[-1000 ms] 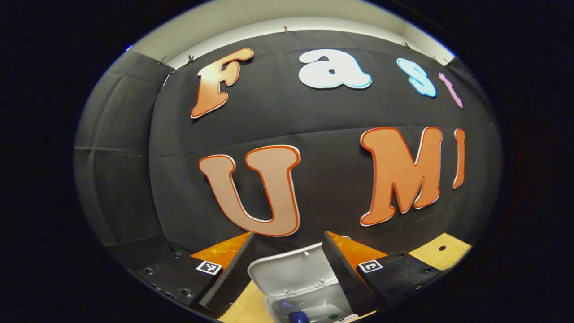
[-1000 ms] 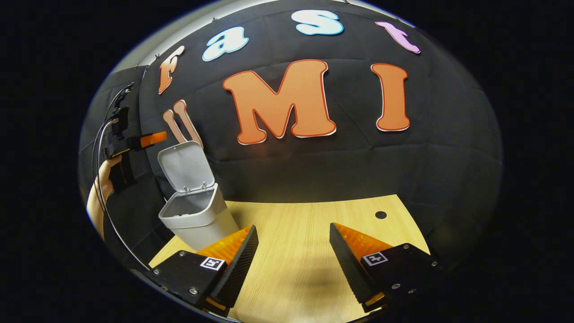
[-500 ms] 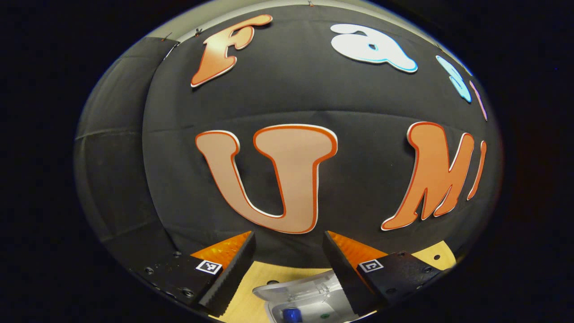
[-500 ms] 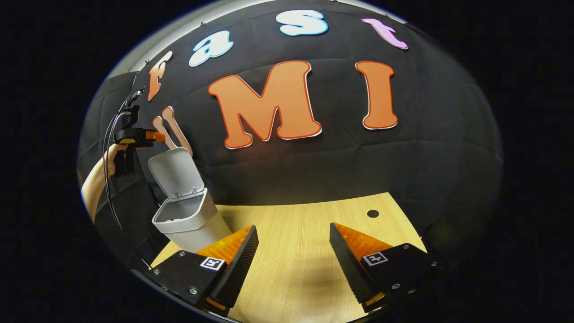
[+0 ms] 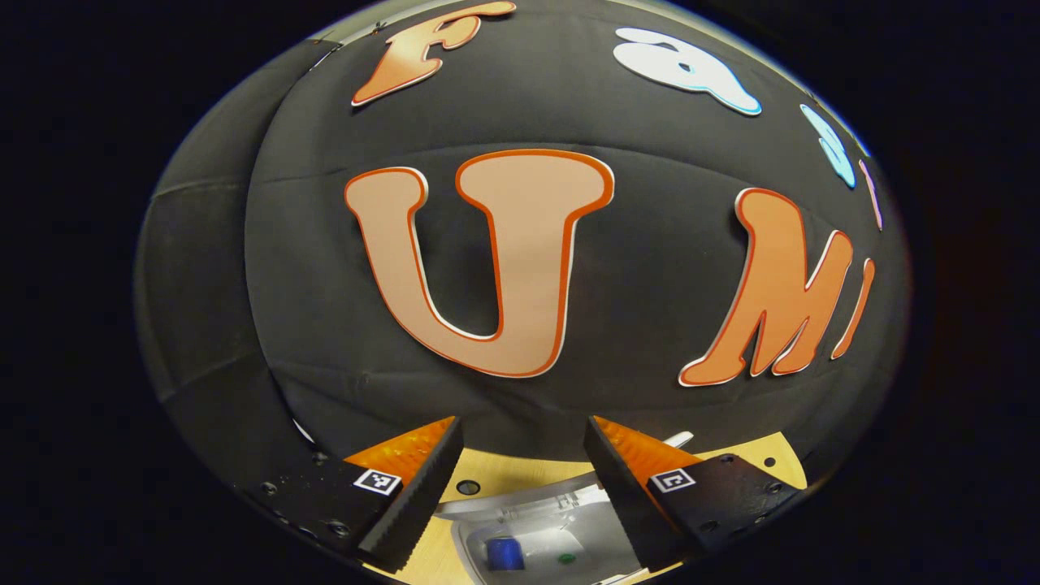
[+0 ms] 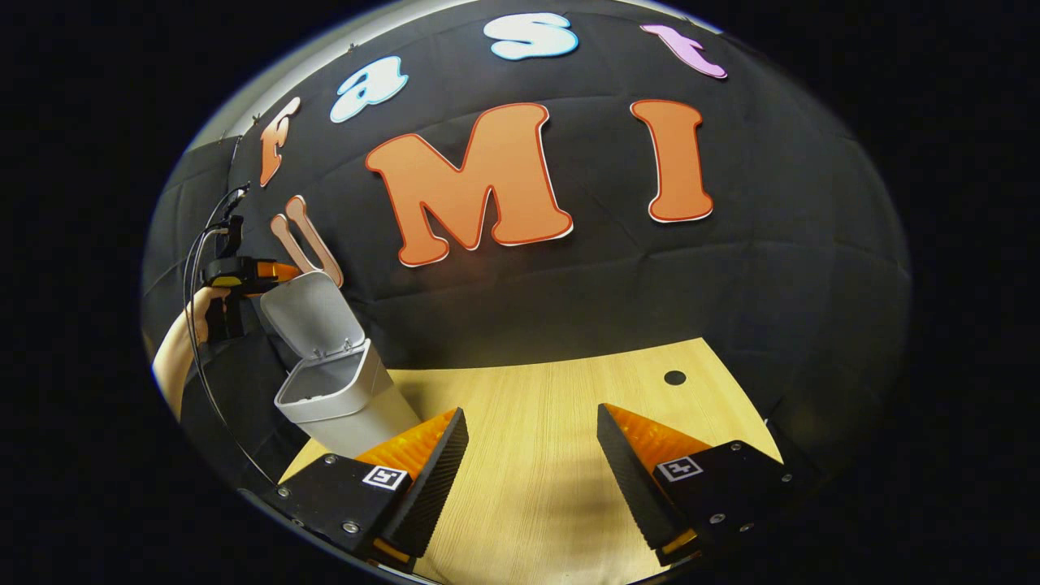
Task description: Press the lid of the desktop garbage bin to open it, pick up the crumpled paper on the desktop and throw it into the bin, then pick up the pop can on the desktop and drop it into the bin, and finally close the garbage bin lid.
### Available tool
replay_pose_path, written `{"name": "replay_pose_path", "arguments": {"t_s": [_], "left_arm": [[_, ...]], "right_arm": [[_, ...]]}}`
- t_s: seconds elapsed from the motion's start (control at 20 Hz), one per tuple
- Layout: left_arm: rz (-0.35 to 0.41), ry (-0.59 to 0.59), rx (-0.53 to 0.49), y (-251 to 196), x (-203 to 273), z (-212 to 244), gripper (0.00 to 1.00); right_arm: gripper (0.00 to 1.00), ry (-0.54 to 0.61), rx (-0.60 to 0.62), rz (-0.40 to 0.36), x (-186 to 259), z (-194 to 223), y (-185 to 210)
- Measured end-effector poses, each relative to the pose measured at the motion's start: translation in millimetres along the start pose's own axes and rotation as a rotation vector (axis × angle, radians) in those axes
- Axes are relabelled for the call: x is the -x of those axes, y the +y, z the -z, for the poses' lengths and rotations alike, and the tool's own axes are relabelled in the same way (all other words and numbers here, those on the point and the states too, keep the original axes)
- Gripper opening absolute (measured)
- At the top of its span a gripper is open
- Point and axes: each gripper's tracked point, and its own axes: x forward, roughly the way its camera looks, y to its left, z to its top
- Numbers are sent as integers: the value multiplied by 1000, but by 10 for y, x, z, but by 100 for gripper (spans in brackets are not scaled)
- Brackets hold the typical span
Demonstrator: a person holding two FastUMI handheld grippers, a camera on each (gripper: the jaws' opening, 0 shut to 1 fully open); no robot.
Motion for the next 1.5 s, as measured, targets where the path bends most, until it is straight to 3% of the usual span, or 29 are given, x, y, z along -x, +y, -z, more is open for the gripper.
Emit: {"name": "replay_pose_path", "arguments": {"t_s": [0.85,1.1,1.5], "left_arm": [[63,144,-6,-488,564,1358,95],[87,192,4,-566,648,1617,94],[96,290,-60,-581,716,1912,96]], "right_arm": [[95,35,26,-89,141,79,-81],[95,53,29,-105,115,122,-109],[95,84,26,-120,77,224,-110]]}}
